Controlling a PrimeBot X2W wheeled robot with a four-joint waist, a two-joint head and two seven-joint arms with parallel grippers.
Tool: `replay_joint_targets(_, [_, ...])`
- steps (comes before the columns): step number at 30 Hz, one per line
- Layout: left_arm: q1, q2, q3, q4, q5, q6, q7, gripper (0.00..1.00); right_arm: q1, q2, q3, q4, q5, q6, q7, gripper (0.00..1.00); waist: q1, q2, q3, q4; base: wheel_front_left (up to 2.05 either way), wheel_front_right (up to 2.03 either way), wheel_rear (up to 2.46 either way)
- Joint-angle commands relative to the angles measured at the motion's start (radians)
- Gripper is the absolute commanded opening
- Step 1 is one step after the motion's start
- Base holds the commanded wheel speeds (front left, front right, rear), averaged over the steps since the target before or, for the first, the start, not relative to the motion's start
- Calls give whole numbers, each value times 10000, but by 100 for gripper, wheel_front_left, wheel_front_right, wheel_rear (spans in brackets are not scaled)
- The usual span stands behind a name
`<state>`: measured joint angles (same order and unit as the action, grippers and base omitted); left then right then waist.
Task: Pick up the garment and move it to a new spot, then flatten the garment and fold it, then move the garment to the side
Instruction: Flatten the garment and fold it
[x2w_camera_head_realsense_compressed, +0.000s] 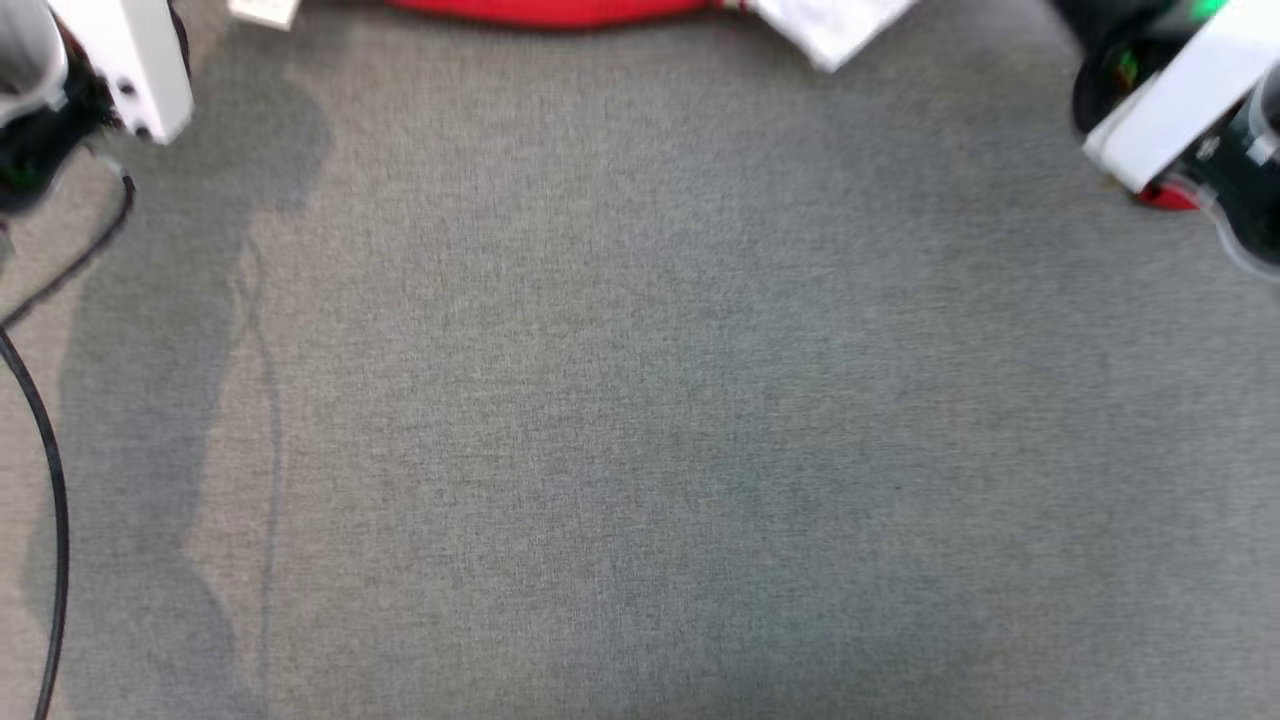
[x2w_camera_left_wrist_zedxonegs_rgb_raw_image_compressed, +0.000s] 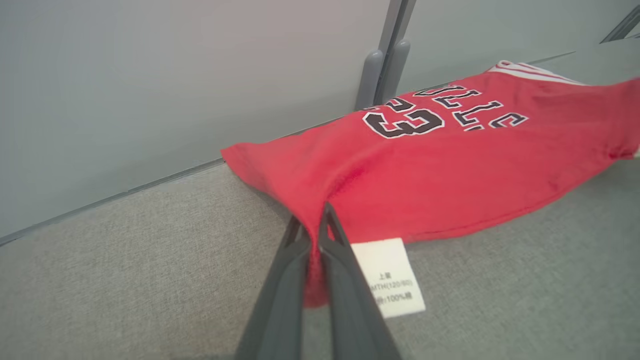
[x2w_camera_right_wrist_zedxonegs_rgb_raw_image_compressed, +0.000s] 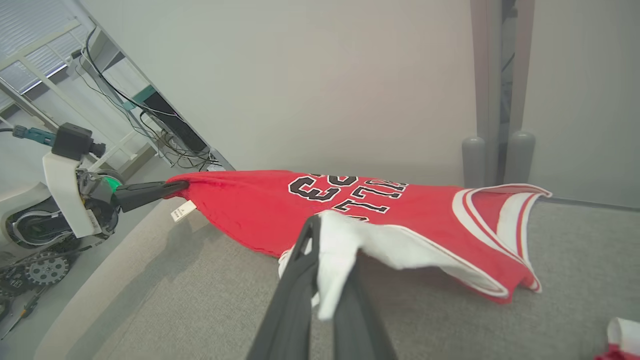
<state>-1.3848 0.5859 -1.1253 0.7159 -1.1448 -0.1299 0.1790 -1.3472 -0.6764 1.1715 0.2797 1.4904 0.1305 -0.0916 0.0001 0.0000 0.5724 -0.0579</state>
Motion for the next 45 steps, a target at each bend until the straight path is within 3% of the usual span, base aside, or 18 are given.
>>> replay_joint_targets(1, [239, 123, -70, -27, -141, -12, -88, 0, 236, -33, 68, 45, 78, 7, -80, 0, -1, 0, -444, -75, 0, 0, 0])
replay_joint_targets(11, [2687, 1161, -939, -1322, -1274, -13, -948, 0, 2503, 313, 876, 231, 664, 7, 192, 0, -1, 0, -2639, -150, 0, 0, 0])
replay_joint_targets(24, [5869, 2299, -1343, -3180, -2159, 0, -1653, 0, 6228, -1336, 825, -1598, 2721, 7, 718, 0, -1, 0, -4779, 224, 0, 0, 0])
replay_joint_targets(29, [6716, 2813, -1389, -4032, -2494, 322, -1602, 0, 7162, -2057, 821, -2357, 2894, 7, 349, 0, -1, 0, -4923, 205, 0, 0, 0])
replay_joint_targets(34, [7988, 3867, -1477, -5570, -2862, 1025, -790, 0, 8204, -3056, 902, -3447, 2920, 6, 86, 0, -1, 0, -4966, 109, 0, 0, 0])
replay_joint_targets(38, [8555, 4359, -1492, -6566, -3284, 1405, -484, 0, 8666, -3609, 971, -3907, 2834, 6, 130, 0, -1, 0, -4927, 131, 0, 0, 0])
replay_joint_targets(42, [8505, 4715, -1379, -7283, -3517, 1672, -307, 0, 8620, -3968, 1020, -4202, 2667, 6, 478, 0, -1, 0, -4700, 135, 0, 0, 0])
replay_joint_targets(45, [8200, 4660, -1287, -7515, -3668, 1812, 39, 0, 8083, -3908, 1030, -4053, 2368, 6, 1214, 0, -1, 0, -4469, 119, 0, 0, 0])
